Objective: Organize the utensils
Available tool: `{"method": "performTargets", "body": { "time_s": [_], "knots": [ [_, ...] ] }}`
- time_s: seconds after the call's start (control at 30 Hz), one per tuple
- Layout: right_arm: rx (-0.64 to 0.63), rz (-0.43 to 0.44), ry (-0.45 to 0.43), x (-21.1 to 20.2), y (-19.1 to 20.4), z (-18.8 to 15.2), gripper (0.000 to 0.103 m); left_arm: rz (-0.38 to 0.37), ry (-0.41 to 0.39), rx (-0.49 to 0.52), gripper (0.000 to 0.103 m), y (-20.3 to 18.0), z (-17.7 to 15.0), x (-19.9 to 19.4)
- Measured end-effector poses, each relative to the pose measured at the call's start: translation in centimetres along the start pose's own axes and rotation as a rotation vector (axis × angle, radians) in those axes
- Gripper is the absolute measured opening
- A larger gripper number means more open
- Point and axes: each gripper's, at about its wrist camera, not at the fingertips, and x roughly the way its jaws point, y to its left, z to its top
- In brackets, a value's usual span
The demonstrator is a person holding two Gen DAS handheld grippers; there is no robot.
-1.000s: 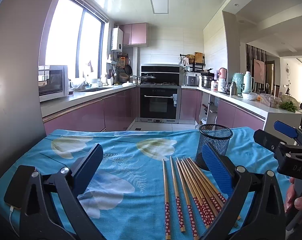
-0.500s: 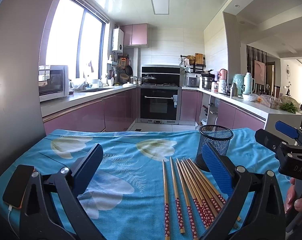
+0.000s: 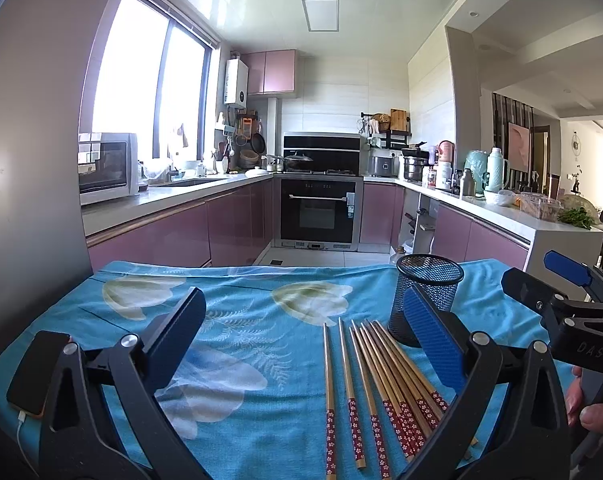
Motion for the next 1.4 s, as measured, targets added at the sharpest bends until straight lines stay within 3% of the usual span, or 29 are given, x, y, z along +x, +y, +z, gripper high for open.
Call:
{"method": "performTargets", "body": {
  "time_s": [1.4],
  "knots": [
    [0.013,-0.002,0.005,0.15,-0.43,-0.40,0.097,-0.005,0.006,-0.002,0.098,-0.25,-0.06,0.05]
  ]
}}
